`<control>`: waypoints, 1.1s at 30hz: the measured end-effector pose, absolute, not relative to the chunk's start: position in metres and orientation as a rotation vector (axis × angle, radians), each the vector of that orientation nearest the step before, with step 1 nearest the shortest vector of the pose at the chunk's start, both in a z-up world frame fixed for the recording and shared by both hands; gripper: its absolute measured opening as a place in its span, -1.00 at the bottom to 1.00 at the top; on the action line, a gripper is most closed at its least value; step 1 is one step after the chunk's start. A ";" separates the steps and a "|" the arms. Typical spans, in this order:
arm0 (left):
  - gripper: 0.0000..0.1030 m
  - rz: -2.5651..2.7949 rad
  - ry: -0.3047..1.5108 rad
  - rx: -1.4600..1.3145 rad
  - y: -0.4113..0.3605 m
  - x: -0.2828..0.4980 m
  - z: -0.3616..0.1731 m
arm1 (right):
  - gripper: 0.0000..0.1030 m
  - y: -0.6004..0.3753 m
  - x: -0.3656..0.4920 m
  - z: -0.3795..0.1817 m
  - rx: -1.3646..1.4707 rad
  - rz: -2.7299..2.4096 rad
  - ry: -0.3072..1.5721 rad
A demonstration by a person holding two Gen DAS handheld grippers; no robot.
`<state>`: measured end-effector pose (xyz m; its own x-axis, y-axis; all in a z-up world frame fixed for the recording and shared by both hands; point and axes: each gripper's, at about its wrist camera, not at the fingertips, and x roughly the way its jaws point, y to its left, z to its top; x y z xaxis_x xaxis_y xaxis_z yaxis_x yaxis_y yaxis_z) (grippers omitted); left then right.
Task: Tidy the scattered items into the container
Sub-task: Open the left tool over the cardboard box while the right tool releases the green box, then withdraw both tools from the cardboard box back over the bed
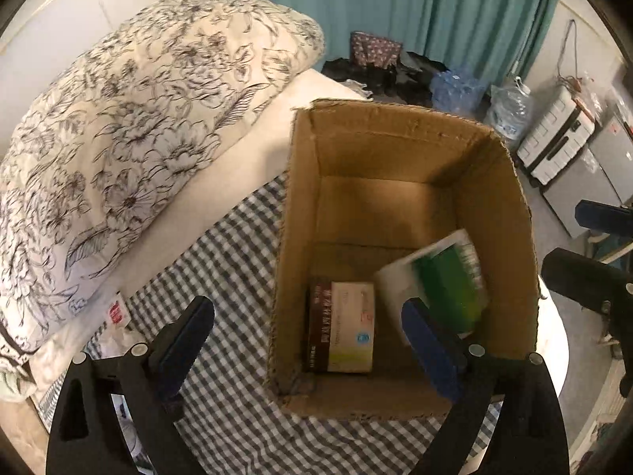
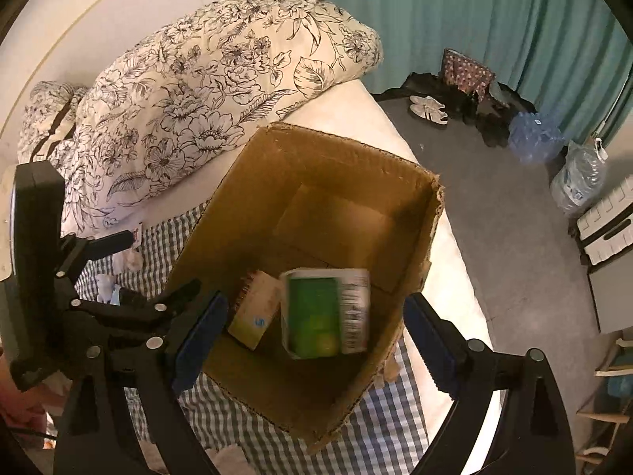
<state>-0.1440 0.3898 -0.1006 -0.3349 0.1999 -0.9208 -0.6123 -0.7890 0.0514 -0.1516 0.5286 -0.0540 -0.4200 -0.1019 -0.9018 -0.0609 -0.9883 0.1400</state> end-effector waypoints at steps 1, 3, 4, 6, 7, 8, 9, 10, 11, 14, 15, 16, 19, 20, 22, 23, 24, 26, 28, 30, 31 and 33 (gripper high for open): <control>0.90 2.155 0.536 -1.409 0.386 -0.143 -0.099 | 0.76 0.527 -0.150 -0.052 1.674 -2.614 -0.232; 0.90 2.173 0.525 -1.418 0.376 -0.140 -0.094 | 0.76 0.523 -0.144 -0.046 1.659 -2.616 -0.218; 0.90 2.181 0.523 -1.420 0.371 -0.138 -0.092 | 0.76 0.521 -0.141 -0.043 1.653 -2.616 -0.208; 0.90 2.202 0.521 -1.422 0.360 -0.132 -0.086 | 0.76 0.515 -0.135 -0.037 1.641 -2.622 -0.193; 0.90 2.212 0.518 -1.422 0.355 -0.129 -0.082 | 0.76 0.511 -0.132 -0.034 1.636 -2.621 -0.187; 0.90 2.221 0.515 -1.422 0.350 -0.126 -0.079 | 0.76 0.507 -0.129 -0.030 1.627 -2.625 -0.178; 0.90 2.231 0.512 -1.420 0.346 -0.123 -0.076 | 0.76 0.503 -0.126 -0.026 1.619 -2.629 -0.167; 0.90 2.244 0.507 -1.418 0.339 -0.119 -0.072 | 0.76 0.499 -0.122 -0.021 1.607 -2.631 -0.152; 0.90 2.254 0.502 -1.418 0.333 -0.116 -0.068 | 0.76 0.495 -0.119 -0.017 1.593 -2.632 -0.133; 0.91 2.286 0.487 -1.419 0.314 -0.106 -0.059 | 0.76 0.482 -0.106 -0.004 1.551 -2.651 -0.083; 0.91 2.300 0.483 -1.421 0.307 -0.102 -0.057 | 0.76 0.478 -0.102 0.000 1.542 -2.652 -0.076; 0.91 2.315 0.475 -1.429 0.299 -0.099 -0.055 | 0.76 0.474 -0.097 0.003 1.532 -2.653 -0.071; 0.91 2.344 0.441 -1.461 0.277 -0.091 -0.050 | 0.76 0.459 -0.082 0.011 1.505 -2.651 -0.052; 0.91 2.358 0.425 -1.470 0.268 -0.088 -0.048 | 0.76 0.454 -0.077 0.012 1.498 -2.650 -0.046; 0.91 2.386 0.406 -1.476 0.253 -0.084 -0.044 | 0.76 0.444 -0.068 0.014 1.488 -2.638 -0.037; 0.91 2.398 0.403 -1.476 0.246 -0.081 -0.042 | 0.76 0.439 -0.064 0.015 1.485 -2.630 -0.031; 0.91 2.413 0.398 -1.477 0.238 -0.078 -0.041 | 0.76 0.434 -0.060 0.015 1.482 -2.622 -0.025; 0.92 2.439 0.383 -1.485 0.222 -0.072 -0.039 | 0.76 0.424 -0.053 0.015 1.482 -2.599 -0.012; 0.92 2.459 0.359 -1.505 0.204 -0.067 -0.038 | 0.76 0.412 -0.046 0.014 1.478 -2.576 0.003; 0.92 2.484 0.340 -1.521 0.186 -0.061 -0.038 | 0.76 0.400 -0.041 0.012 1.474 -2.550 0.018; 0.92 2.499 0.329 -1.529 0.176 -0.058 -0.038 | 0.76 0.395 -0.038 0.011 1.473 -2.540 0.023; 0.92 2.524 0.314 -1.544 0.160 -0.053 -0.039 | 0.76 0.385 -0.035 0.008 1.471 -2.518 0.033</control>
<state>-0.0526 0.1600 -0.0391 -0.4515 0.0315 -0.8917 -0.2491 -0.9641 0.0921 -0.0349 0.3855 0.0083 -0.4725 -0.1817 -0.8624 0.2042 -0.9745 0.0935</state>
